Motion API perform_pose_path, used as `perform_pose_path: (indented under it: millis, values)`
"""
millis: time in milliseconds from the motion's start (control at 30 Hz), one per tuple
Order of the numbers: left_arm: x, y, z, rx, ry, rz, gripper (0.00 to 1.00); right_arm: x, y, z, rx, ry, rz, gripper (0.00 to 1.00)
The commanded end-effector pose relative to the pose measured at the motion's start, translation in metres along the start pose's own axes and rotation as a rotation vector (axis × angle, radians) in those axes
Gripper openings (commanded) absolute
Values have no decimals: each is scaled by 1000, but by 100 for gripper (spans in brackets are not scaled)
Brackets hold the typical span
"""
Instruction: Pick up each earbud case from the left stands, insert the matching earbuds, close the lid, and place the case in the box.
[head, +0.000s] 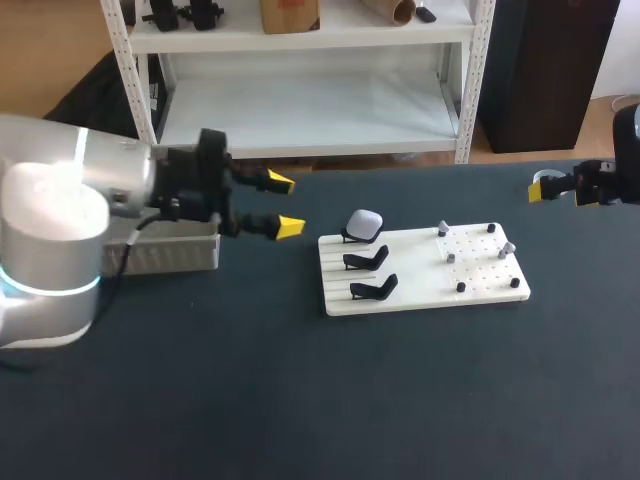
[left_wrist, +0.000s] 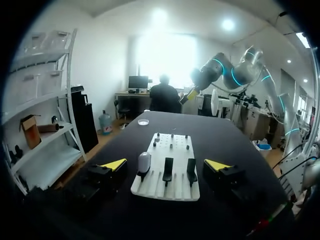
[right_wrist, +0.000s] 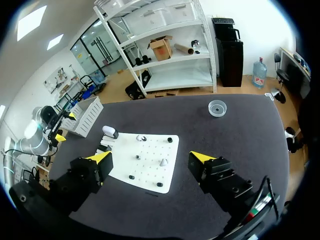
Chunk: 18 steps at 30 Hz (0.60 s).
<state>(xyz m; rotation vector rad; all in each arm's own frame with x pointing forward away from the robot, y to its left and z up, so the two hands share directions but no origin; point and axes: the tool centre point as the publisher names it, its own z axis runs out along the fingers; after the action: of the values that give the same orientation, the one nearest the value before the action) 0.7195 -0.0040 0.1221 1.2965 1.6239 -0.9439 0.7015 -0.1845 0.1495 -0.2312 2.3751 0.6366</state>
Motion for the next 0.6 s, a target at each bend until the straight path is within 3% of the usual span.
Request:
perform_pose_path:
  millis: [33,500,600]
  values:
    - [9,20,47,61,5,-19,100,0,0,0,0,0,0,100]
    - [9,20,47,61,5,-19,100,0,0,0,0,0,0,100]
    - [17,24,54,115,13,6,100,0,0,0,0,0,0,100]
